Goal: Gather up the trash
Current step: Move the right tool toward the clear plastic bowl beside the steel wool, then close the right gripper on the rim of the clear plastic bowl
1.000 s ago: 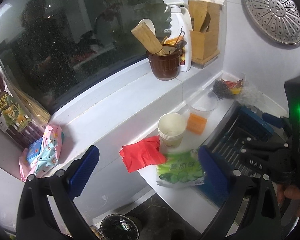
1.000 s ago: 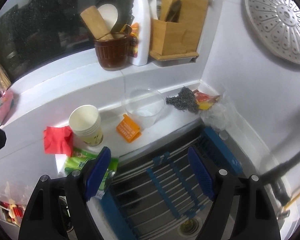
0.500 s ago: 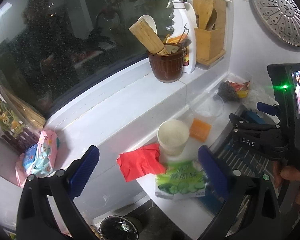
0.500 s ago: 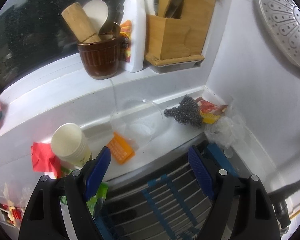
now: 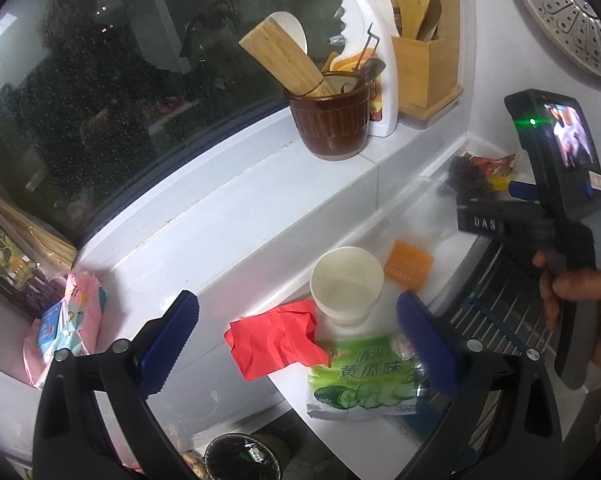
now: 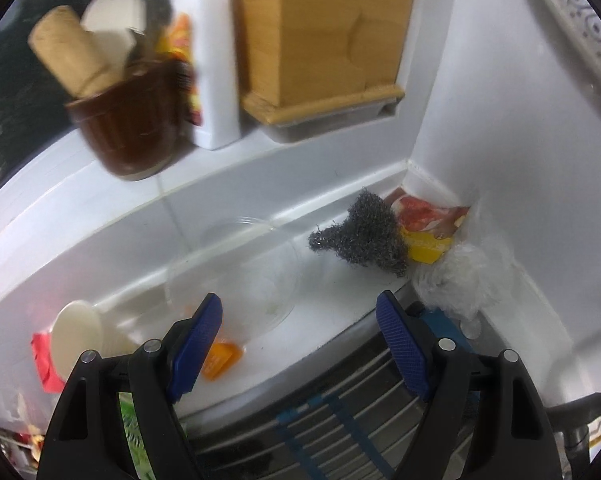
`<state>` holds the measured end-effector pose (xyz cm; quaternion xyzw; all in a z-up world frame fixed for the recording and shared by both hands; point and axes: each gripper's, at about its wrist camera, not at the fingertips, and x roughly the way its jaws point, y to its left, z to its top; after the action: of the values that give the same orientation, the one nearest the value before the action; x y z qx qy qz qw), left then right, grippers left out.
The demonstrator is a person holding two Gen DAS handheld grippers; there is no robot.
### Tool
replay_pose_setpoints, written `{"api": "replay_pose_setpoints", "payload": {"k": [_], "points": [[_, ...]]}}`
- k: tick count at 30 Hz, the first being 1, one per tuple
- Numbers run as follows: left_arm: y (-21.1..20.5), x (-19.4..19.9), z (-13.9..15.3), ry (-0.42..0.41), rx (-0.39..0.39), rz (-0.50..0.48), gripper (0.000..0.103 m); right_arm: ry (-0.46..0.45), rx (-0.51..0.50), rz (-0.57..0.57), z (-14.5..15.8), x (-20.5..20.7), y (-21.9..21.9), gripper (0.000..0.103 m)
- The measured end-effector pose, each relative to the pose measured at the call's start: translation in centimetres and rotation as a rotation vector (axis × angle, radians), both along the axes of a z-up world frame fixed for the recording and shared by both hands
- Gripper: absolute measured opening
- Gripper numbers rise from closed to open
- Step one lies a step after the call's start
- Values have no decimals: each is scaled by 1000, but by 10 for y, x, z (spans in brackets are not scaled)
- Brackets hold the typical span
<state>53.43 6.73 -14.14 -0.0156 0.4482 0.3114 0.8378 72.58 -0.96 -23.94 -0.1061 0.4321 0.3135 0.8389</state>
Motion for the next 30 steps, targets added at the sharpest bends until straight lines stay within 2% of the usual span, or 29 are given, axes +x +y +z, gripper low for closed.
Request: {"api": "replay_pose_setpoints", "payload": {"k": [12,20,21,25,28,30], "points": [[13,9,-7,18,8,31,97,64,-39,5,-36,20,22,77],[14,8,-14,36,8,38,97,149,-36,-24,-58,41,38,76],[15,7,-14,37,9,40,97,155,-36,-25,-60,42,39,70],[18,4,-16,40,7,53,97,190,-52,-27,-72,49,45,56],[21,1,-17,42,3,63,97,216,-63,-22,-81,53,48,41],[22,0,-19,48,2,68,97,229,-69,-23,-85,54,48,24]]}}
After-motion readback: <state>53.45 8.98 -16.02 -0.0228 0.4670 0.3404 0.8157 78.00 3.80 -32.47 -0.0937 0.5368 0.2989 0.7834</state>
